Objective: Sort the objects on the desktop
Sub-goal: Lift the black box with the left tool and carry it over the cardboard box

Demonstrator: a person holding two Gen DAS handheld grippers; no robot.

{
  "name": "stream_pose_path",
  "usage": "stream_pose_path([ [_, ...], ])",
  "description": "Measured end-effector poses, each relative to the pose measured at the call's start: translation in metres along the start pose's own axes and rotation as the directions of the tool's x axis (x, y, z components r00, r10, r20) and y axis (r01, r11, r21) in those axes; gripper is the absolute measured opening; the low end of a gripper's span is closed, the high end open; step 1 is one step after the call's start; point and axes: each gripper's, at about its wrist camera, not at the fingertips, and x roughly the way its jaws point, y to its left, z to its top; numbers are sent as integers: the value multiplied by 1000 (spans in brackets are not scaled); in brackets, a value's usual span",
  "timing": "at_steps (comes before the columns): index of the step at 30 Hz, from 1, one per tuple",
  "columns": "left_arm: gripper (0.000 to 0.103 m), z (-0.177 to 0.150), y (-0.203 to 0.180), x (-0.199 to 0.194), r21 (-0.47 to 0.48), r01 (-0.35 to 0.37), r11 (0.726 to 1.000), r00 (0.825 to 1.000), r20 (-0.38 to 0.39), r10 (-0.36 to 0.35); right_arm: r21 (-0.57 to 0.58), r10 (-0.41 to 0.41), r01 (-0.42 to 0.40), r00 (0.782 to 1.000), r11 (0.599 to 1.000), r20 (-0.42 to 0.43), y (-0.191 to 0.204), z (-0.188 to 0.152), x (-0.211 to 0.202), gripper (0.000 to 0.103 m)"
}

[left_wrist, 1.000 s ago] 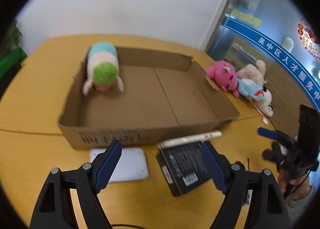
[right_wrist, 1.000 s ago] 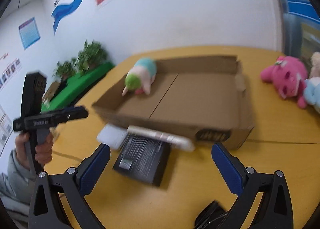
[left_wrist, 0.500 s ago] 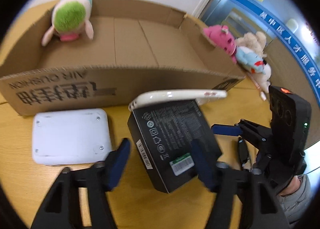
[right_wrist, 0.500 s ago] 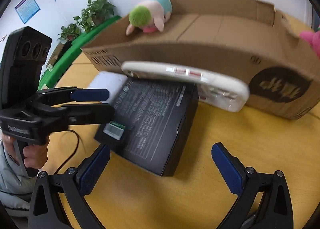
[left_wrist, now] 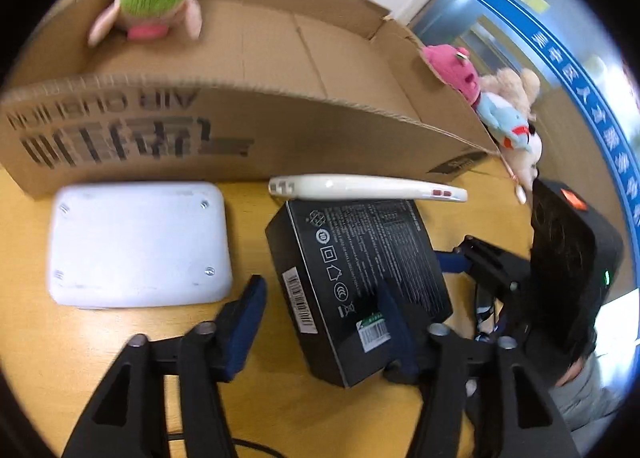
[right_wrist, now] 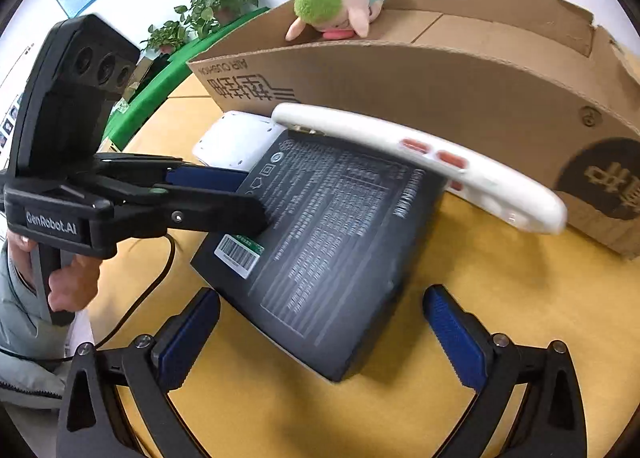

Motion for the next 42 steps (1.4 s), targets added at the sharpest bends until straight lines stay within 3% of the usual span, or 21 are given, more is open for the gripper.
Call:
stream_pose_path([
  [1, 63, 1, 2, 6, -17, 48, 999, 999, -18, -48, -22, -8, 8, 1000, 1000, -6, 6, 1, 3, 103],
  [3, 64, -1, 3, 9, -23, 65, 998, 998, -11, -66, -59, -48, 47, 999, 997, -16, 15, 2, 8, 103],
  [12, 58, -5, -28, -30, 111, -42, 993, 997, 68, 34, -73, -103, 105, 994, 992, 32, 38, 0, -7, 100],
  [19, 58, 7, -66, -91, 178, -107, 978, 973, 221, 66, -110, -101, 119, 982, 987, 158, 65, 25, -65, 100],
  [33, 58, 60, -109, -138, 296, -159, 942, 920, 389, 33, -159, -162, 230, 921, 960, 354, 73, 77, -133, 100],
  [42, 58, 120, -115, -148, 360, -151, 921, 899, 438, -24, -163, -222, 316, 877, 935, 426, 60, 135, -148, 100],
])
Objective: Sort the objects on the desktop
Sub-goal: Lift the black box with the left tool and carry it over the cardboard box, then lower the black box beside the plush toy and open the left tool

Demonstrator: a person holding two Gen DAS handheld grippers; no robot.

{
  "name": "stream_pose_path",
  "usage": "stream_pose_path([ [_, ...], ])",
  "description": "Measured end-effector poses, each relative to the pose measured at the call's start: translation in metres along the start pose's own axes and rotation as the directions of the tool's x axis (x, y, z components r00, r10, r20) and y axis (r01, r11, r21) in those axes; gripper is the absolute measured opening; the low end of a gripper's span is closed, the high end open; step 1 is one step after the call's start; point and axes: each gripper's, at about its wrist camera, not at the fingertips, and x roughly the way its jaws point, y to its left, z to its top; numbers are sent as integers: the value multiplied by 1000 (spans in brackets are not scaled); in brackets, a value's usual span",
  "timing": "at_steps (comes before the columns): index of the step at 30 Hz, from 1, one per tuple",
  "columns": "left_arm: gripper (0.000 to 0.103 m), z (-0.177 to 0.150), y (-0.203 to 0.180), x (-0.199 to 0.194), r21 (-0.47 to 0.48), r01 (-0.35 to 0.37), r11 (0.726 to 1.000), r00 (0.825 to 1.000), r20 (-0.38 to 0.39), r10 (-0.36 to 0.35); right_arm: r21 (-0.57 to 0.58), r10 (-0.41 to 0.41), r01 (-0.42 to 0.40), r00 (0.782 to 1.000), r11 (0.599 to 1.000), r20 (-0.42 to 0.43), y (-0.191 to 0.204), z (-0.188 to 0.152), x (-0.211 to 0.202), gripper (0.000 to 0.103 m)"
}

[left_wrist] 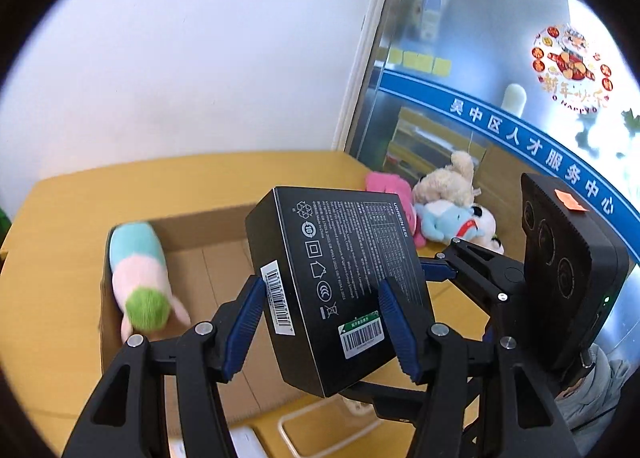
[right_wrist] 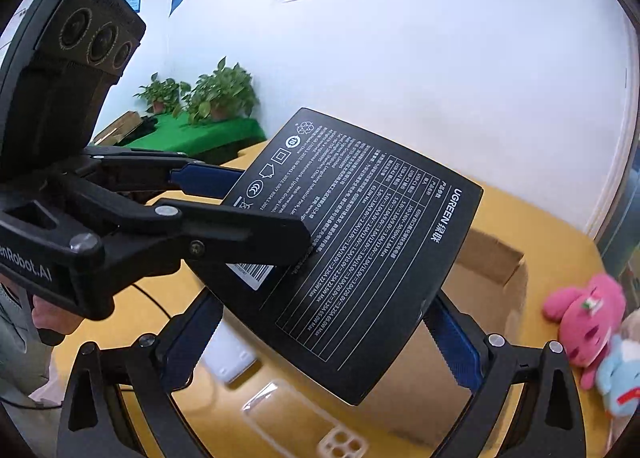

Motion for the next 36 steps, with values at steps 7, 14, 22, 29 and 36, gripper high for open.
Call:
stream_pose_path([
  [7, 58, 51, 24, 29, 21, -12, 1000, 999, 46, 11, -15, -15, 15, 1000, 1000, 23, -37, 48, 31, 100],
  [14, 58, 91, 78, 88, -33, -46, 998, 999, -12, 46, 4, 49, -49, 999, 999, 5, -94, 88, 104, 100],
  [22, 58, 77, 146, 176, -144, -97, 985, 975, -213, 65, 94, 170, -158, 976, 983, -139, -136, 66, 221, 100],
  [29, 58, 43, 180, 231, -221, -212, 952, 907, -408, 107, 208, 279, -232, 930, 950, -239, -148, 30, 300, 100],
  [36, 47, 26, 189, 265, -180, -355, 917, 808, -553, 205, 290, 316, -228, 897, 930, -309, -159, 10, 342, 91],
])
